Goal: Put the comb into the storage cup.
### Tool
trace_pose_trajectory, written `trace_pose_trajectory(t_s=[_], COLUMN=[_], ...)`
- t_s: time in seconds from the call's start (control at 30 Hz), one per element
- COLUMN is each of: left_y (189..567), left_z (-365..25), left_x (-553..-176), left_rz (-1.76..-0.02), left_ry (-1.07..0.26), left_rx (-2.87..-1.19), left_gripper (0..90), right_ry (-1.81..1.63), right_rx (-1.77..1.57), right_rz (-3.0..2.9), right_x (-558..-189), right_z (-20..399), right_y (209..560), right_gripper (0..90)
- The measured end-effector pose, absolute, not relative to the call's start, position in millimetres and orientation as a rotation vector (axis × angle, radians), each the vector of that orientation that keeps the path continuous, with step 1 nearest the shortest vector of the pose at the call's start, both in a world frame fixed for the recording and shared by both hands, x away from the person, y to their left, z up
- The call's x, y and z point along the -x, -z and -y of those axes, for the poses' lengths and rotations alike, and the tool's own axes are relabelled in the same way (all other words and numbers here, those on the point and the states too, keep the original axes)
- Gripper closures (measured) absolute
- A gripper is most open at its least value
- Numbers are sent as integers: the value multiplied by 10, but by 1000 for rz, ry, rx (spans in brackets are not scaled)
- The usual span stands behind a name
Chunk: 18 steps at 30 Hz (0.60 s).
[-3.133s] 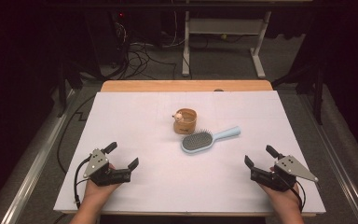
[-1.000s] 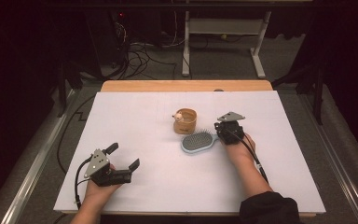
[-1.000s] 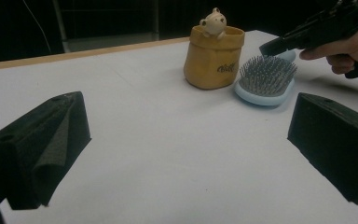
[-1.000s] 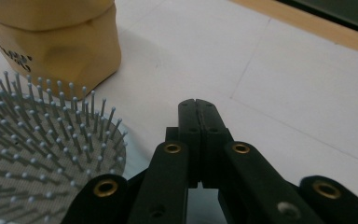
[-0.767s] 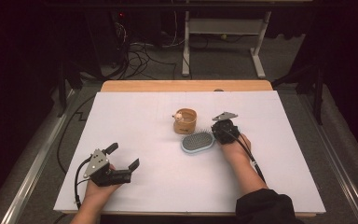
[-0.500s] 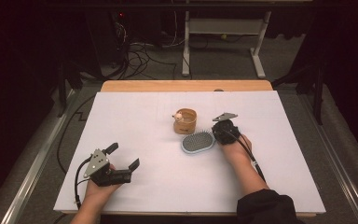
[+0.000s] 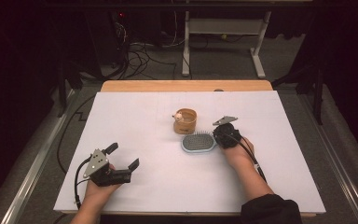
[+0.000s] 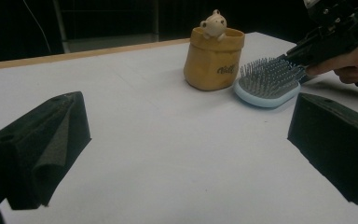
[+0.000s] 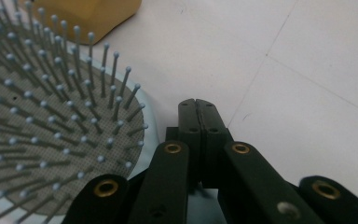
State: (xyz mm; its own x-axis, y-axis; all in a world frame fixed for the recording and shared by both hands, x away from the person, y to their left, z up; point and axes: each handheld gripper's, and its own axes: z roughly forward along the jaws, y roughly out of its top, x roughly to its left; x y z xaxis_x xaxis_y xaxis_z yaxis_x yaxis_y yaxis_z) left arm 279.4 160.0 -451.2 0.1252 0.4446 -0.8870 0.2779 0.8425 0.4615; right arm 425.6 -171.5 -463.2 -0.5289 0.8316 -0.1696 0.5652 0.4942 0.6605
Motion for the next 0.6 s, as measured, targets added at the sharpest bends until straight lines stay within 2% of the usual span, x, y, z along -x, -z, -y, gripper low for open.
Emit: trace_pose_trajectory(t_s=[0.6], left_y=[4514], left_z=[-1585], left_x=[-2786], left_rz=[-1472], left_ry=[-131], left_rx=[-607], left_gripper=[0], right_ry=[-745], right_rx=[-1141], right_rz=[-2275], right_x=[-3864], right_z=[1836], right_y=[4572], right_gripper=[900])
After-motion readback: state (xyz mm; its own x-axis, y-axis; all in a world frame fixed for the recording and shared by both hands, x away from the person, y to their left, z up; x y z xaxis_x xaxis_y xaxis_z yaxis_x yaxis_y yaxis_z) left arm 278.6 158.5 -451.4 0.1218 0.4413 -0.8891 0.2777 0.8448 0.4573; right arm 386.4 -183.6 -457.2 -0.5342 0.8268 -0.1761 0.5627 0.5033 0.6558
